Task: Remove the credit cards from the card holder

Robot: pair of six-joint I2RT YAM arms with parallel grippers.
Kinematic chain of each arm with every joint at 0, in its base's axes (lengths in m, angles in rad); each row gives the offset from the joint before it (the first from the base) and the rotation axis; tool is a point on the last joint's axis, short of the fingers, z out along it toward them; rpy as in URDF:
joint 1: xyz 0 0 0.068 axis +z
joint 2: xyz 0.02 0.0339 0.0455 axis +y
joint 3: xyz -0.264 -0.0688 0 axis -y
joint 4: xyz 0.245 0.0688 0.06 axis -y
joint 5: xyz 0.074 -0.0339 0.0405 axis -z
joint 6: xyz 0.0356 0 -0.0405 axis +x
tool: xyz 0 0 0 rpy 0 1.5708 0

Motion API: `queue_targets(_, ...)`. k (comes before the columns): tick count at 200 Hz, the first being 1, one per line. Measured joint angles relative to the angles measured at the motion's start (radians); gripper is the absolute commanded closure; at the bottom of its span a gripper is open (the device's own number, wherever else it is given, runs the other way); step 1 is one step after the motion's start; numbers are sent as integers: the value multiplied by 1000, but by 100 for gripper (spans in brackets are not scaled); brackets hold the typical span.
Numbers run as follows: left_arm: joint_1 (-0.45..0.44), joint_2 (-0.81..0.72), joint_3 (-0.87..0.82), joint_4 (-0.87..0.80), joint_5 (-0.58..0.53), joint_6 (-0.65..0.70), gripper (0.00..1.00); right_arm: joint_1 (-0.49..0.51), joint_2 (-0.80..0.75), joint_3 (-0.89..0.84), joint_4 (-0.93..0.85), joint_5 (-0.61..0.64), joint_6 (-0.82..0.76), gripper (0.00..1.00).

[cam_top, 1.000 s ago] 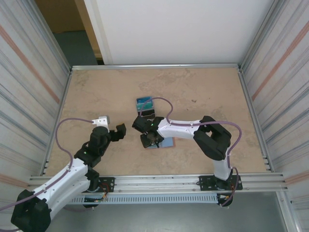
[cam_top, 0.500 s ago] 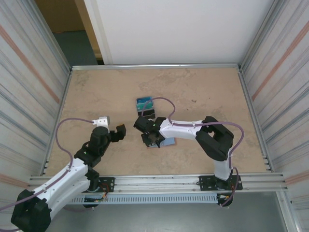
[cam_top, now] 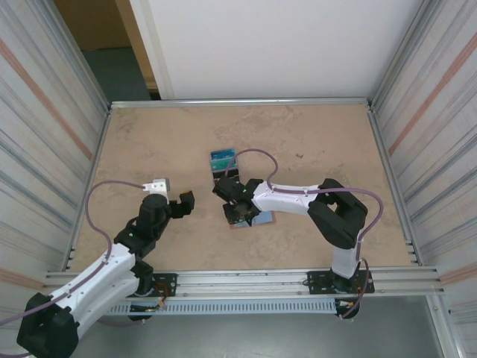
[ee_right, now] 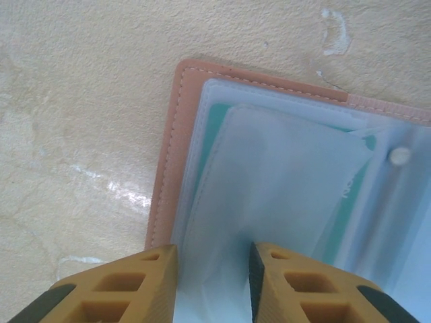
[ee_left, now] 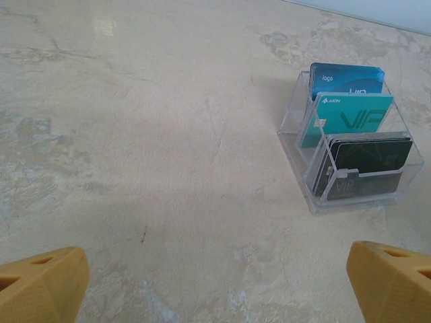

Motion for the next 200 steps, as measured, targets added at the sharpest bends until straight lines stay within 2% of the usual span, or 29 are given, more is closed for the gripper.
queue_targets(87,0,0,8,-6,0,8,1,3,0,2,-65,90,0,61)
queue_targets(200,0,-1,8,-6,0,8,1,5,-40,10,-109,170,1,64)
